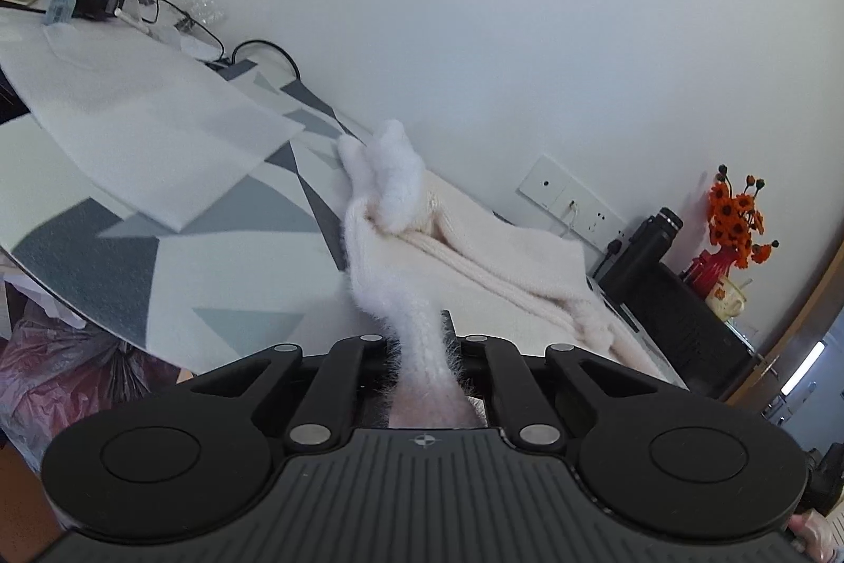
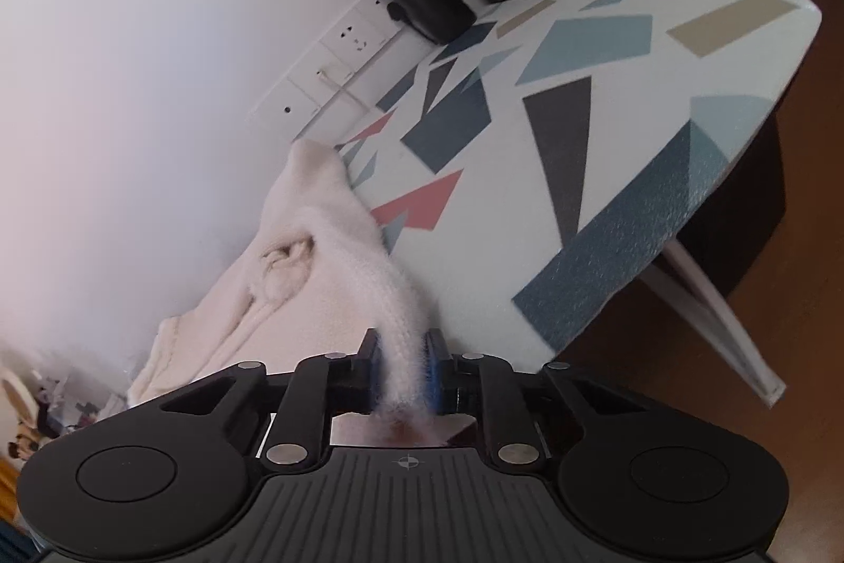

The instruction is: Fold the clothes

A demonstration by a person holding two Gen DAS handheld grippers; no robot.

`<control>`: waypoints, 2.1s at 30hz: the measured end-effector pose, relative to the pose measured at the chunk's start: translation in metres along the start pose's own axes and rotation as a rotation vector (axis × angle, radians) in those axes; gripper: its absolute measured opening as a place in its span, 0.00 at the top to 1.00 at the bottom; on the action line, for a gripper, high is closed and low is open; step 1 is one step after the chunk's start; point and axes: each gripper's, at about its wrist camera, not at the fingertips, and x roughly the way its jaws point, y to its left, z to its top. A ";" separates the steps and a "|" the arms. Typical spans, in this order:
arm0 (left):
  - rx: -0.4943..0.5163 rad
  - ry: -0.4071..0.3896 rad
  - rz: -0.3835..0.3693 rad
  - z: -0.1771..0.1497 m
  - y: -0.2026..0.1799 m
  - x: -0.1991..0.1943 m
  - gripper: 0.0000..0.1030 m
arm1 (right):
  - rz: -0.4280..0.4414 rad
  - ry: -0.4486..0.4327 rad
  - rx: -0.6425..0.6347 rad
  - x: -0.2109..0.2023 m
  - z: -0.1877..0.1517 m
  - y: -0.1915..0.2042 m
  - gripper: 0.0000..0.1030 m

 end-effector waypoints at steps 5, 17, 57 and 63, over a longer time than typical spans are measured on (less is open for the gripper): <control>-0.036 0.091 -0.040 -0.007 0.007 0.016 0.65 | -0.002 0.020 -0.043 0.000 -0.009 0.004 0.67; 0.002 0.063 0.007 -0.010 0.009 0.014 0.93 | -0.044 -0.106 -0.088 -0.028 0.000 0.019 0.89; -0.037 -0.035 -0.232 0.028 -0.017 -0.006 0.95 | 0.283 -0.040 -0.046 -0.023 0.033 0.027 0.92; -0.037 -0.075 -0.247 0.097 -0.031 0.042 0.95 | 0.343 -0.127 -0.014 0.015 0.087 0.059 0.92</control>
